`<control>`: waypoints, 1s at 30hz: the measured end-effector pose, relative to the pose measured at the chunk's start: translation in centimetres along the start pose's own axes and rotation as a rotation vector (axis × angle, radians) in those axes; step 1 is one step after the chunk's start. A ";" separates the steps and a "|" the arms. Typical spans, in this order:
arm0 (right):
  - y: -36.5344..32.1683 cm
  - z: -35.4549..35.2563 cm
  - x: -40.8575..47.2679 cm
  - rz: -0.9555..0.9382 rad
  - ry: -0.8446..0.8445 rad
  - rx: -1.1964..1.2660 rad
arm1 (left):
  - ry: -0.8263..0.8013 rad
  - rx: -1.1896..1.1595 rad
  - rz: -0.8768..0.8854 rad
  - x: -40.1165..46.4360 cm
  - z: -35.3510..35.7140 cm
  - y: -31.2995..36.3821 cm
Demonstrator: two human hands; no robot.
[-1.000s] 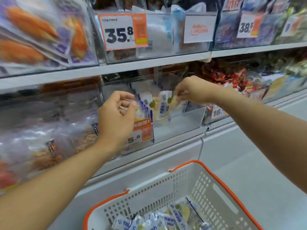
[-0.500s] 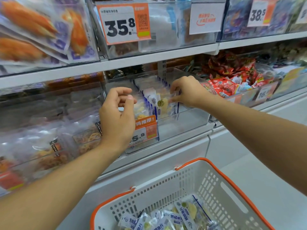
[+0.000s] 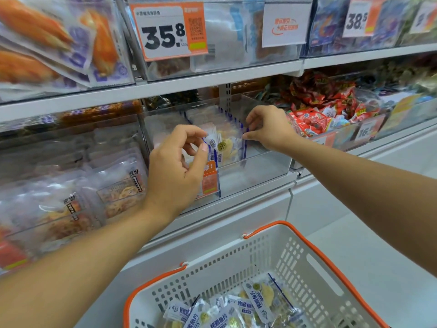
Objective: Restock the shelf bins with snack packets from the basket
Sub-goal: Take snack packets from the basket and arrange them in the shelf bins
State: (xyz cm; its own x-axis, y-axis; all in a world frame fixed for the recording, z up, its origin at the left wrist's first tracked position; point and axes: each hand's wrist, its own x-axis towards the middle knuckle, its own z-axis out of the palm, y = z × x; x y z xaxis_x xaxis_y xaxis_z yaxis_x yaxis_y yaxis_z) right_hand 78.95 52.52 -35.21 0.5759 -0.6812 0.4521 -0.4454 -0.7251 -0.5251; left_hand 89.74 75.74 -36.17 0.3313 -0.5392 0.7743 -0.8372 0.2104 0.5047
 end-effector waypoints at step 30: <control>9.1 10.8 -22.7 0.024 -1.298 -0.464 | -1.893 0.580 -0.075 -9.4 4.3 -5.2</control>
State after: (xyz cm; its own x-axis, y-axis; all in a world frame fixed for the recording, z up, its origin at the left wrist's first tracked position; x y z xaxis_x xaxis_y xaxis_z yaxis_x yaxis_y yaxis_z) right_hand 69.21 62.52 -58.02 0.6712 -0.2980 -0.6787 -0.5027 -0.8559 -0.1213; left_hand 89.13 76.21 -47.66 -0.1102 -0.6412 -0.7594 -0.9921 0.1167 0.0455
